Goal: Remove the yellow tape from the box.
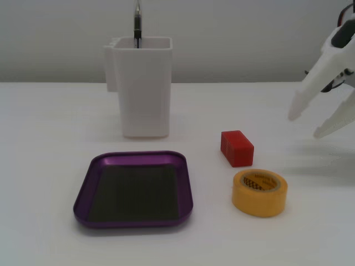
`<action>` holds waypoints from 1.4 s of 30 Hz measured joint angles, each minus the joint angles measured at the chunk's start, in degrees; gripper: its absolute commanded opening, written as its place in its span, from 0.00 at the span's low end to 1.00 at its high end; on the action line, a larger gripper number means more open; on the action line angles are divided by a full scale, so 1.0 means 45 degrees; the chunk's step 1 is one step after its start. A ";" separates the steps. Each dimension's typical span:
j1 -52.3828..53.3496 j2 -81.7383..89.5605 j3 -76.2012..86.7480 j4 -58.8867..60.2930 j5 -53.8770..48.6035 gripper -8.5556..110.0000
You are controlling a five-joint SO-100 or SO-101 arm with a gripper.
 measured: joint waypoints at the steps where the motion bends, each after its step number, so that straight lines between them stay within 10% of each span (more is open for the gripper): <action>1: 0.0000 0.0000 0.0059 -0.0039 0.0020 0.17; 42: 0.0000 0.0000 0.1855 -0.0195 0.0137 0.07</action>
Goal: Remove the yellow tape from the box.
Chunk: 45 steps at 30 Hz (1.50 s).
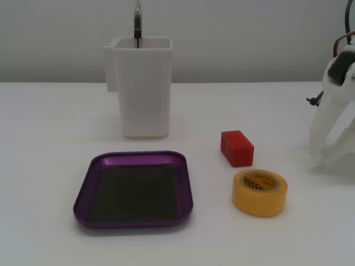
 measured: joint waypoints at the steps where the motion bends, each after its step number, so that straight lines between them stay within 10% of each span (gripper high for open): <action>1: 0.0000 0.0000 0.0098 0.0000 0.0039 0.07; 45: 0.0000 0.0000 0.1113 -0.0039 0.0078 0.07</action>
